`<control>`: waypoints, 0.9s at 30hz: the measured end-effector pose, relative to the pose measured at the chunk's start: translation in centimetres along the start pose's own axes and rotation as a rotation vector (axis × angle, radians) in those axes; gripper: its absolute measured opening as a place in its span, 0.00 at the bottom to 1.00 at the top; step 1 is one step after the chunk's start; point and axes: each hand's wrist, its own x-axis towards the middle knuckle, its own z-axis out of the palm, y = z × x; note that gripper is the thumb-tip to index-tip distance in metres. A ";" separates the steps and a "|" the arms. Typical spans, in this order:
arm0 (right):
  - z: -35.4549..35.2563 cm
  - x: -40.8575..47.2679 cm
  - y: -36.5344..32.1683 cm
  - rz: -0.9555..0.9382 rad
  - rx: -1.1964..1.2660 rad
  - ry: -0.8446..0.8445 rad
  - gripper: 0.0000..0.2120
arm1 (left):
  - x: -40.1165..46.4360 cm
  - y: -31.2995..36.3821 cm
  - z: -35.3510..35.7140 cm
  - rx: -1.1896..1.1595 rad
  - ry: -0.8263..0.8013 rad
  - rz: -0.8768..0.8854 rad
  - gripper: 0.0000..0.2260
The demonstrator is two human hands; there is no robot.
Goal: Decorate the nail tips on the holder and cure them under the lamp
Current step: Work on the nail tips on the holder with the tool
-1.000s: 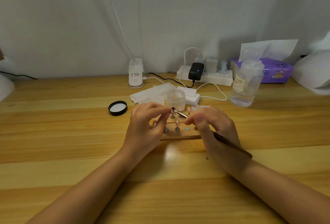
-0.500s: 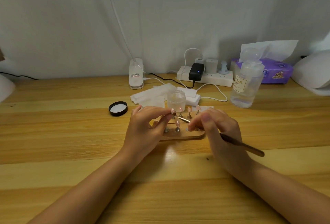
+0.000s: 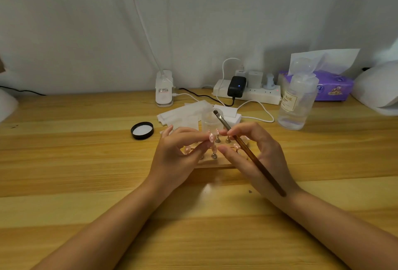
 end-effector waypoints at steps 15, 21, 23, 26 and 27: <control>0.1 -0.1 0.4 -0.143 -0.047 -0.003 0.08 | -0.1 0.4 0.2 0.017 -0.064 0.151 0.15; -0.4 0.2 0.6 -0.050 -0.026 0.045 0.09 | -0.1 0.5 0.0 -0.005 -0.075 0.084 0.13; -0.8 0.4 0.9 0.009 -0.012 0.053 0.09 | -0.1 0.4 -0.1 -0.011 -0.070 0.053 0.14; -1.4 0.7 1.3 0.015 -0.060 0.021 0.11 | -0.1 0.2 -0.1 -0.023 -0.084 0.035 0.16; -1.5 0.7 1.4 0.011 -0.082 -0.001 0.12 | -0.1 0.2 -0.1 -0.016 -0.087 0.038 0.16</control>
